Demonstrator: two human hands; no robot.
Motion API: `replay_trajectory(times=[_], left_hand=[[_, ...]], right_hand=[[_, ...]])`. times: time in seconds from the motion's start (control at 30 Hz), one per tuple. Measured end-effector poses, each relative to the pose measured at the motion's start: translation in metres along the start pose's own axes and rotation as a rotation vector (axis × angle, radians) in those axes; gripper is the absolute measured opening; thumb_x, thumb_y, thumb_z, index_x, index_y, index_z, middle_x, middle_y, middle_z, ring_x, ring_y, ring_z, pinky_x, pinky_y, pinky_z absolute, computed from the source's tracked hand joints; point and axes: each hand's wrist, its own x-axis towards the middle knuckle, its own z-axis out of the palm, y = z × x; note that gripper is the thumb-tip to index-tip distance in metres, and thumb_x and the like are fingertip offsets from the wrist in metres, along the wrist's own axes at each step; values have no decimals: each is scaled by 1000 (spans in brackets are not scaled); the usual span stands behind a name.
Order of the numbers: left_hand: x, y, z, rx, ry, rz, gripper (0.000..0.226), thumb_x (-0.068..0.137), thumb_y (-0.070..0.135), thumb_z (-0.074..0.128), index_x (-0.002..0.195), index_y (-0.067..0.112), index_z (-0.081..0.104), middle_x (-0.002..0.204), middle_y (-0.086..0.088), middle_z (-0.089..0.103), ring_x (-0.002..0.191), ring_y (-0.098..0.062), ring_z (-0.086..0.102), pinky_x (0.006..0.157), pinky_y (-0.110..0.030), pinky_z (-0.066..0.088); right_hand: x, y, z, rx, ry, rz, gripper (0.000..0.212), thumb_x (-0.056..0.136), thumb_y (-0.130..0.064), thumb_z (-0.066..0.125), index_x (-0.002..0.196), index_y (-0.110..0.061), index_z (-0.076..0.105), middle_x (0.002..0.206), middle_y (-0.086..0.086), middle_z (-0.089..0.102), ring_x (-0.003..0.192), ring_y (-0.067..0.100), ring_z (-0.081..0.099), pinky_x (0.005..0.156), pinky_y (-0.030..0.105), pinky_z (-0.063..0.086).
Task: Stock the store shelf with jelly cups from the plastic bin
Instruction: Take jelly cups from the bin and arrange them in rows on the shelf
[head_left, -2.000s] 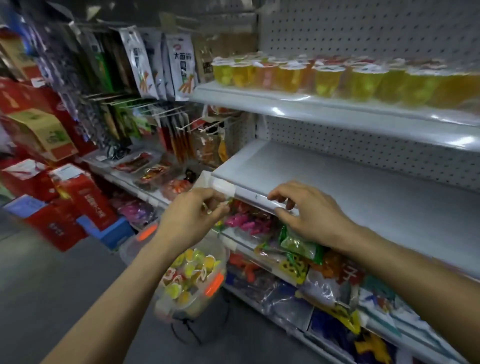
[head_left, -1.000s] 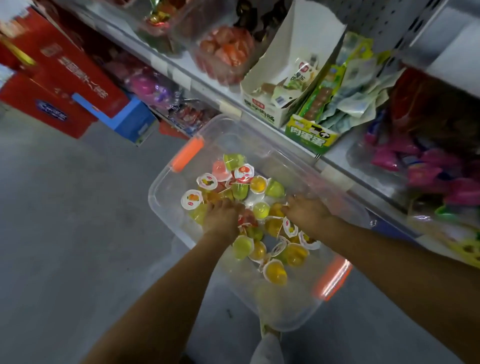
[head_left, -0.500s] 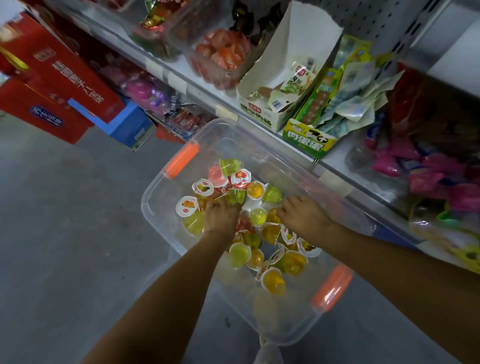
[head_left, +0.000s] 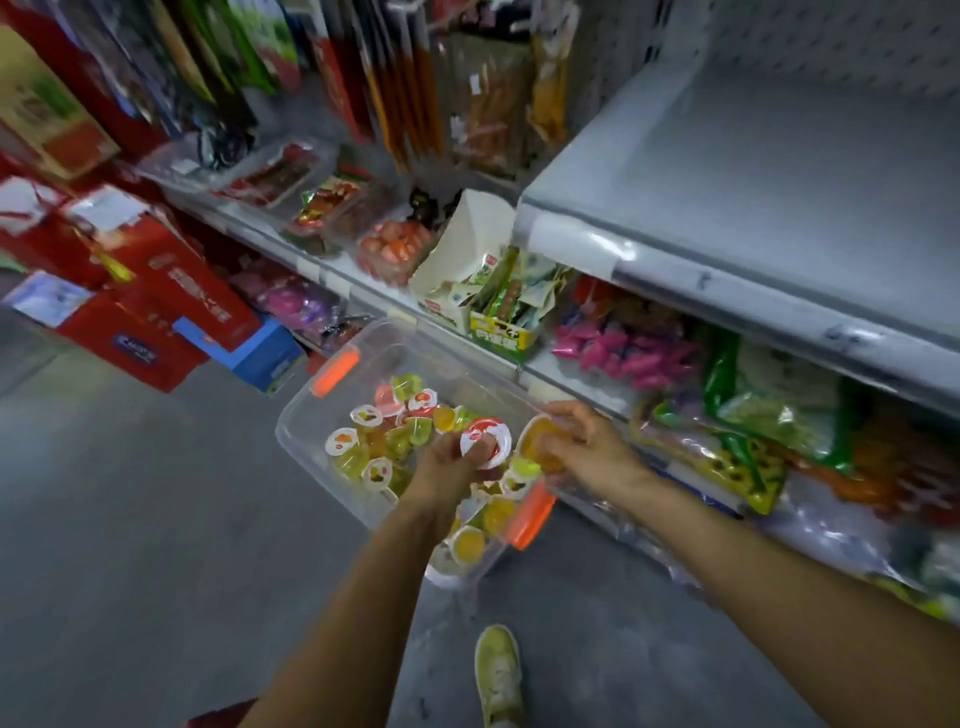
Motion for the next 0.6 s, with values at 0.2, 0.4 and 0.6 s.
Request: replay_trajectory(times=[0.2, 0.4, 0.6], left_hand=[[-118, 43, 89, -39, -147, 101, 22, 98, 34, 55, 104, 17, 68, 89, -9, 71, 62, -14, 62, 52, -19, 38], [-215, 81, 173, 57, -227, 262, 26, 93, 47, 58, 90, 22, 66, 78, -6, 73, 66, -20, 68, 63, -31, 50], [-298, 121, 237, 103, -374, 420, 35, 84, 47, 69, 108, 21, 67, 80, 7, 73, 71, -11, 66, 59, -24, 46]], right_hand=[[-133, -23, -95, -5, 80, -104, 20, 94, -26, 61, 112, -20, 66, 100, 7, 68, 70, 12, 59, 55, 22, 49], [-259, -37, -188, 1, 130, -177, 21, 95, -31, 59, 109, -21, 69, 96, 6, 68, 70, 20, 62, 59, 27, 51], [-345, -40, -261, 210, 161, -251, 24, 93, -26, 61, 115, -17, 66, 107, 9, 67, 92, 29, 67, 79, 36, 58]])
